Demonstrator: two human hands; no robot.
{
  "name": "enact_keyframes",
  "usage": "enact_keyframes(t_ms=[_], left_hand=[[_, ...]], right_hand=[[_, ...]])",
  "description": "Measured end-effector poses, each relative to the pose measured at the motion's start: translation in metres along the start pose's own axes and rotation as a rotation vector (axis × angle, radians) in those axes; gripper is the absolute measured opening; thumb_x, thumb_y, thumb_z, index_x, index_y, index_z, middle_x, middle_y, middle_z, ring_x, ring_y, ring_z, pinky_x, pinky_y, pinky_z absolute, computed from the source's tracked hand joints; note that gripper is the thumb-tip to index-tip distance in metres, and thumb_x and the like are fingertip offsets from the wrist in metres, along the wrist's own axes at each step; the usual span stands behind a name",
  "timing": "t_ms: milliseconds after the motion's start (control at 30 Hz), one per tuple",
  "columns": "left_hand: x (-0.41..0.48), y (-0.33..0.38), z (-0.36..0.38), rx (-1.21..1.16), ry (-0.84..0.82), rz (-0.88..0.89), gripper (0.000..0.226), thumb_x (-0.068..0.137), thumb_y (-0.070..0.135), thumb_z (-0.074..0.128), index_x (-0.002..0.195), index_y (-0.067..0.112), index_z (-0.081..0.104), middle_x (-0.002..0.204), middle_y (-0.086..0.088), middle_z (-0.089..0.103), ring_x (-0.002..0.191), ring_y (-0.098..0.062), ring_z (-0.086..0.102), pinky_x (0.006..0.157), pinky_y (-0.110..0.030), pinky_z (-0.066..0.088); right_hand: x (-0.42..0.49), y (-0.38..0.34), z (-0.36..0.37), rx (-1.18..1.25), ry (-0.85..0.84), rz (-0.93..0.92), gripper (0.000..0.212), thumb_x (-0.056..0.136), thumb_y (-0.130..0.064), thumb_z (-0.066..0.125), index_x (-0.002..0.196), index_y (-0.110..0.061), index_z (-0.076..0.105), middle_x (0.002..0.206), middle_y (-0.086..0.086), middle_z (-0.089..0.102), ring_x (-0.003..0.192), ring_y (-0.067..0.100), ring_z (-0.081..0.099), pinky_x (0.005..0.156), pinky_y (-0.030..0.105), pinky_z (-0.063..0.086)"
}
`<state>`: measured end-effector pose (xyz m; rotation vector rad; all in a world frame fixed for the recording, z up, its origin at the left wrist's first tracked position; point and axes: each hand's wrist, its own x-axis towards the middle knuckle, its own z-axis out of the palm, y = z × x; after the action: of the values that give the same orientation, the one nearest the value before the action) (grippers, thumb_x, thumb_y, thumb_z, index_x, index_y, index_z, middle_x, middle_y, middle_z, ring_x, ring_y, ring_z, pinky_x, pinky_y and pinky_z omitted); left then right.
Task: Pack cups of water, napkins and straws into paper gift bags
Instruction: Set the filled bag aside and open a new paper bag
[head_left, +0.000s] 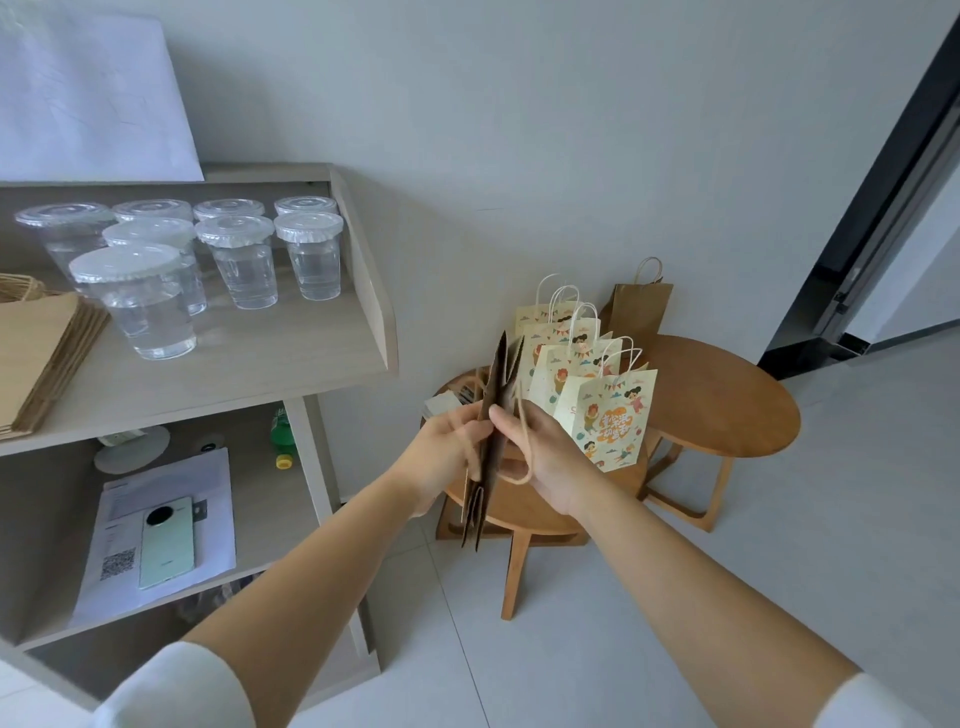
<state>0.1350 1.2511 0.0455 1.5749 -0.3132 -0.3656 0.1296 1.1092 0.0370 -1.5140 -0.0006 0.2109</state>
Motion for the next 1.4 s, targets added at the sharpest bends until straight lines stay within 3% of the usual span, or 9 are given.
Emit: enact_keyframes(t_ms=[100,200,333,467,533,833,1100,1267,1400], left_hand=[[-0.001,-0.004,0.002,0.041,0.058,-0.012,0.028,0.098,0.007,0.036,0.094,0.006,0.063,0.082,-0.008,0.066,0.075,-0.016,0.063,0.068,-0.021,0.050],[0.005,-0.014,0.008,0.167,0.237,-0.093,0.019,0.090,0.002,0.039,0.082,0.001,0.056,0.066,-0.009,0.052,0.060,-0.018,0.050,0.055,-0.024,0.041],[0.008,-0.020,0.013,0.616,0.289,-0.107,0.018,0.089,0.002,0.044,0.081,0.002,0.059,0.078,-0.011,0.060,0.073,-0.024,0.055,0.065,-0.025,0.040],[0.002,-0.024,0.013,0.718,0.289,0.020,0.022,0.090,-0.002,0.040,0.082,0.004,0.060,0.087,-0.012,0.062,0.081,-0.024,0.055,0.070,-0.024,0.039],[0.004,-0.029,0.008,0.802,0.296,0.026,0.019,0.091,0.002,0.041,0.080,0.005,0.056,0.083,-0.007,0.059,0.079,-0.024,0.054,0.068,-0.023,0.038],[0.003,-0.027,-0.053,1.195,0.407,-0.321,0.015,0.091,0.003,0.050,0.099,0.003,0.063,0.092,-0.012,0.064,0.079,-0.024,0.060,0.067,-0.030,0.048],[0.013,-0.025,-0.047,1.061,0.386,-0.272,0.009,0.088,0.003,0.050,0.082,0.009,0.052,0.074,-0.005,0.052,0.065,-0.021,0.051,0.058,-0.027,0.045],[0.034,-0.049,-0.038,0.938,0.297,-0.303,0.015,0.094,0.014,0.048,0.083,0.010,0.058,0.064,0.001,0.050,0.054,-0.011,0.046,0.046,-0.019,0.035],[0.058,-0.070,-0.031,0.818,0.167,-0.365,0.020,0.094,0.025,0.053,0.097,0.009,0.064,0.083,-0.004,0.063,0.067,-0.013,0.058,0.054,-0.018,0.042]], right_hand=[[0.003,0.007,-0.002,-0.056,0.137,0.045,0.012,0.082,-0.015,0.056,0.093,-0.016,0.059,0.089,0.007,0.062,0.089,0.023,0.061,0.078,0.039,0.049],[0.017,0.029,-0.006,-0.342,0.207,0.065,0.041,0.063,-0.023,0.048,0.103,-0.012,0.050,0.102,0.015,0.054,0.100,0.036,0.055,0.091,0.051,0.046],[0.007,0.029,0.013,-0.488,0.123,-0.057,0.031,0.075,-0.009,0.046,0.104,-0.014,0.056,0.099,0.007,0.065,0.097,0.022,0.061,0.090,0.039,0.051],[-0.002,0.026,0.017,-0.609,0.223,-0.036,0.016,0.089,-0.009,0.051,0.099,0.000,0.058,0.091,0.010,0.065,0.084,0.024,0.060,0.069,0.029,0.046],[-0.006,0.021,0.018,-0.875,0.227,0.022,0.015,0.094,-0.013,0.047,0.093,-0.001,0.057,0.090,0.010,0.063,0.078,0.022,0.056,0.065,0.024,0.040],[-0.016,0.007,-0.018,-1.587,0.370,0.177,0.026,0.097,-0.010,0.042,0.119,-0.006,0.055,0.116,0.011,0.061,0.105,0.025,0.060,0.082,0.027,0.050],[0.000,0.015,-0.007,-1.466,0.369,0.191,0.024,0.097,-0.016,0.046,0.117,-0.007,0.055,0.112,0.010,0.062,0.100,0.024,0.062,0.078,0.027,0.052],[0.020,0.017,-0.015,-1.062,0.358,0.324,0.015,0.094,-0.011,0.045,0.101,-0.002,0.055,0.092,0.014,0.059,0.086,0.029,0.060,0.060,0.027,0.043],[0.038,0.023,-0.036,-0.677,0.432,0.470,0.020,0.094,-0.005,0.041,0.110,0.003,0.051,0.080,0.011,0.048,0.063,0.021,0.048,0.052,0.028,0.048]])
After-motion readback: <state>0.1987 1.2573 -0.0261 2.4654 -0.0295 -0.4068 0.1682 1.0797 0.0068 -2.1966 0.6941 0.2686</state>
